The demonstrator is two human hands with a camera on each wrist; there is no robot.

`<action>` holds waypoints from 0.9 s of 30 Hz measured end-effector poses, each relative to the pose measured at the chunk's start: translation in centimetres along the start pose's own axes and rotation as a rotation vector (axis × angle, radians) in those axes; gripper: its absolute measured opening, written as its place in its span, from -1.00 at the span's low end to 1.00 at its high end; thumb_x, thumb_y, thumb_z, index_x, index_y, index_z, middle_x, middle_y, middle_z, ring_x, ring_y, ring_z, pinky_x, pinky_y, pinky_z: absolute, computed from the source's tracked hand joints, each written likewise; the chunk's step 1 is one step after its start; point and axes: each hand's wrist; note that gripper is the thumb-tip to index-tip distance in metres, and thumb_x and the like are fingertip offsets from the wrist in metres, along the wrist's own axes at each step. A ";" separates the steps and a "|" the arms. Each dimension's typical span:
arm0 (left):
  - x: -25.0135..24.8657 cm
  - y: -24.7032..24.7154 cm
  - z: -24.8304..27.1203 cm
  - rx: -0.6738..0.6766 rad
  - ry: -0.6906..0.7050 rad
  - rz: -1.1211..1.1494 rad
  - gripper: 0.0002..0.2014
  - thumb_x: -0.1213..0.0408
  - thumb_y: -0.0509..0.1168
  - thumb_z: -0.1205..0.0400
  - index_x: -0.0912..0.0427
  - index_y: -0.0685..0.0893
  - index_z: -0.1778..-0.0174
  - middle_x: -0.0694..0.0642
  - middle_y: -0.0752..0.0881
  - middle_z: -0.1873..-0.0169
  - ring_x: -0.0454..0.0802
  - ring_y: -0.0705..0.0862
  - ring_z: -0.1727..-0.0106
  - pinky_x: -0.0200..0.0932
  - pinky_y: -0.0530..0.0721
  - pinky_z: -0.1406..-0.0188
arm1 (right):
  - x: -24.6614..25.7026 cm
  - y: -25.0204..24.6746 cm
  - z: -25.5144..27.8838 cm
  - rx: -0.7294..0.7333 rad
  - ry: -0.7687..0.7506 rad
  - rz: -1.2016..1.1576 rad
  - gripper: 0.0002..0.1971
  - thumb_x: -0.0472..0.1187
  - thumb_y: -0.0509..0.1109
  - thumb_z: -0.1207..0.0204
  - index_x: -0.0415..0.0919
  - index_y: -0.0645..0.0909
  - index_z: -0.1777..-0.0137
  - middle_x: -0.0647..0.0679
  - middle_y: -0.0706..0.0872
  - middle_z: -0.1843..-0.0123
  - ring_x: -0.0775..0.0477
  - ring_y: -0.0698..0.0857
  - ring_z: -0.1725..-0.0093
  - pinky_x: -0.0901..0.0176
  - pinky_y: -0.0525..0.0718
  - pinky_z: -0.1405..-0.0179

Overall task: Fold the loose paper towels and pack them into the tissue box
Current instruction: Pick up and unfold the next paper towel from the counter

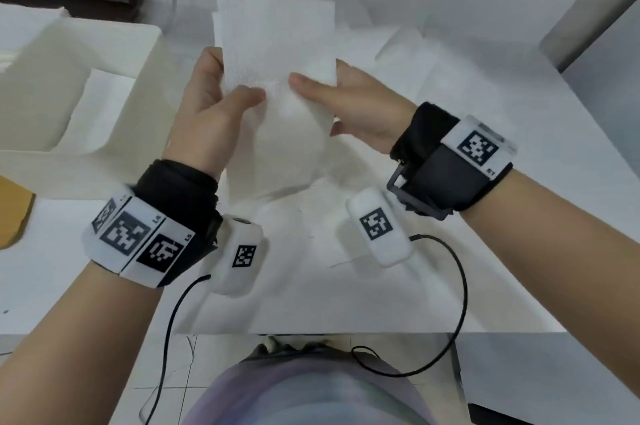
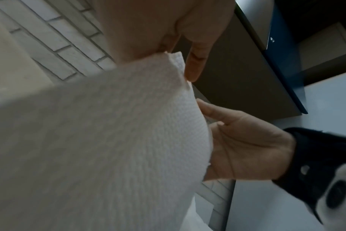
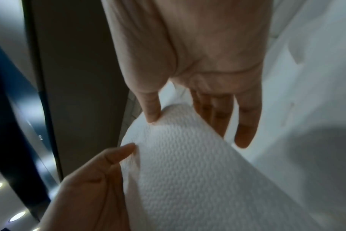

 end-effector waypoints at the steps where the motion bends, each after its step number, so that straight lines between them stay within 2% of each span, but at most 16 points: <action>1: 0.1 -0.1 0.0 -0.011 -0.018 -0.028 -0.66 0.40 0.21 -0.39 0.02 0.38 -0.04 -0.09 0.65 0.08 -0.22 0.68 0.10 -0.28 0.62 0.11 | -0.2 0.6 -0.2 0.024 -0.020 -0.015 -0.59 0.00 0.30 -0.58 -0.08 0.40 -0.39 0.05 0.67 -0.24 0.02 0.69 -0.17 0.01 0.68 -0.18; 4: 0.6 -0.7 0.0 -0.066 -0.083 -0.100 -0.31 0.33 0.27 -0.40 0.07 0.11 -0.43 -0.02 0.65 -0.14 -0.14 0.69 -0.10 -0.15 0.63 -0.11 | -0.5 1.9 -0.8 -0.009 -0.082 -0.070 -0.49 -0.13 0.34 -0.52 -0.18 0.35 -0.45 -0.05 0.63 -0.32 -0.07 0.65 -0.26 -0.14 0.60 -0.32; 5: 0.7 -1.0 0.0 -0.081 -0.116 -0.105 -0.19 0.28 0.31 -0.41 0.13 0.02 -0.54 -0.01 0.65 -0.21 -0.10 0.68 -0.17 -0.08 0.62 -0.21 | -0.5 2.3 -0.9 -0.036 -0.112 -0.091 -0.51 -0.19 0.33 -0.54 -0.22 0.34 -0.45 -0.08 0.62 -0.33 -0.07 0.64 -0.27 -0.12 0.57 -0.35; 6: 0.7 -1.4 0.0 -0.079 -0.153 -0.098 -0.14 0.25 0.35 -0.40 0.19 0.04 -0.57 0.03 0.65 -0.25 -0.05 0.68 -0.21 0.00 0.61 -0.27 | -0.4 2.6 -0.9 -0.069 -0.148 -0.106 -0.55 -0.26 0.30 -0.56 -0.24 0.33 -0.44 -0.07 0.61 -0.31 -0.04 0.63 -0.27 -0.04 0.56 -0.36; 7: 0.8 -1.9 -0.1 -0.058 -0.183 -0.093 -0.19 0.24 0.37 -0.38 0.24 0.18 -0.55 0.07 0.67 -0.24 -0.01 0.69 -0.20 0.07 0.62 -0.29 | -0.3 2.9 -0.9 -0.107 -0.194 -0.111 -0.59 -0.30 0.27 -0.59 -0.25 0.33 -0.42 -0.03 0.61 -0.26 0.02 0.62 -0.22 0.08 0.57 -0.33; 9: 0.5 -2.5 -0.1 -0.028 -0.178 -0.154 -0.39 0.25 0.36 -0.37 0.25 0.47 -0.38 0.11 0.71 -0.17 0.04 0.72 -0.16 0.10 0.64 -0.25 | 0.0 3.6 -0.8 -0.181 -0.301 -0.093 -0.62 -0.33 0.25 -0.61 -0.26 0.32 -0.40 0.13 0.58 -0.07 0.23 0.59 -0.05 0.41 0.57 -0.15; 10: 0.3 -2.6 0.0 -0.048 -0.132 -0.221 -0.46 0.24 0.34 -0.38 0.25 0.51 -0.31 0.10 0.71 -0.15 0.01 0.71 -0.14 0.06 0.65 -0.22 | 0.1 3.8 -0.8 -0.201 -0.346 -0.078 -0.61 -0.33 0.27 -0.59 -0.26 0.31 -0.39 0.22 0.54 0.00 0.33 0.56 0.02 0.50 0.54 -0.06; 12: -0.1 -2.8 0.0 -0.160 0.007 -0.349 -0.61 0.24 0.26 -0.44 0.17 0.45 -0.20 -0.05 0.65 -0.03 -0.24 0.66 -0.02 -0.17 0.62 -0.09 | 0.5 4.5 -0.9 -0.203 -0.393 -0.034 -0.57 -0.38 0.31 -0.55 -0.29 0.27 -0.36 0.28 0.48 0.04 0.39 0.53 0.04 0.57 0.51 -0.01; 14: -0.5 -2.8 0.2 -0.231 0.167 -0.373 -0.73 0.39 0.16 -0.52 0.05 0.31 -0.07 -0.16 0.52 0.06 -0.48 0.56 0.09 -0.31 0.56 -0.05 | 0.9 5.2 -1.1 -0.201 -0.424 -0.020 -0.64 -0.47 0.26 -0.52 -0.27 0.26 -0.25 0.25 0.46 0.06 0.34 0.53 0.06 0.54 0.50 -0.02; 17: -0.6 -2.7 0.8 -0.235 0.257 -0.341 -0.62 0.63 0.05 -0.52 0.02 0.18 0.05 -0.12 0.39 0.00 -0.55 0.50 -0.01 -0.44 0.50 -0.14 | 1.0 6.6 -1.2 -0.267 -0.485 -0.102 -0.71 -0.56 0.12 -0.52 -0.17 0.21 -0.03 0.14 0.43 0.12 0.17 0.53 0.11 0.48 0.48 0.02; 19: 0.1 -3.0 1.1 -0.245 0.225 -0.334 -0.56 0.70 0.03 -0.49 0.00 0.15 0.09 -0.05 0.37 -0.03 -0.41 0.49 -0.08 -0.47 0.48 -0.16 | 0.6 7.6 -1.2 -0.237 -0.472 -0.126 -0.71 -0.56 0.08 -0.54 -0.15 0.16 0.01 0.06 0.38 0.10 0.07 0.50 0.08 0.40 0.48 0.04; 22: 1.5 -3.5 1.5 -0.261 0.083 -0.305 -0.54 0.71 0.04 -0.47 -0.03 0.17 0.09 0.16 0.37 -0.17 -0.19 0.46 -0.18 -0.37 0.52 -0.19 | -0.5 8.8 -1.2 -0.107 -0.365 -0.073 -0.74 -0.51 0.07 -0.59 -0.18 0.11 -0.06 0.01 0.39 0.01 0.05 0.49 0.00 0.31 0.50 0.00; 24: 2.4 -4.0 1.6 -0.283 -0.012 -0.256 -0.52 0.71 0.07 -0.47 0.02 0.24 -0.06 0.18 0.41 -0.22 -0.06 0.49 -0.25 -0.19 0.56 -0.27 | -1.2 9.2 -1.3 -0.063 -0.302 -0.069 -0.75 -0.49 0.06 -0.60 -0.18 0.12 -0.10 -0.03 0.44 -0.01 0.01 0.52 -0.03 0.24 0.52 -0.01; 26: 2.7 -4.2 1.5 -0.294 -0.052 -0.219 -0.51 0.65 0.11 -0.42 0.24 0.30 -0.26 0.18 0.51 -0.21 0.02 0.55 -0.26 -0.06 0.57 -0.32 | -1.2 9.4 -1.4 -0.074 -0.291 -0.061 -0.77 -0.48 0.05 -0.61 -0.18 0.14 -0.10 0.05 0.45 0.09 0.00 0.53 0.01 0.17 0.51 -0.04; 27: 2.7 -4.1 1.5 -0.309 -0.046 -0.209 -0.50 0.58 0.12 -0.38 0.25 0.32 -0.26 0.19 0.54 -0.19 0.03 0.57 -0.25 -0.04 0.57 -0.31 | -1.1 9.5 -1.4 -0.083 -0.306 -0.063 -0.78 -0.48 0.04 -0.61 -0.19 0.15 -0.09 0.10 0.44 0.12 0.02 0.52 0.03 0.16 0.50 -0.05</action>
Point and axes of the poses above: each hand's wrist, its own z-axis away from the middle knuckle, its own y-axis out of the palm, x = y × z
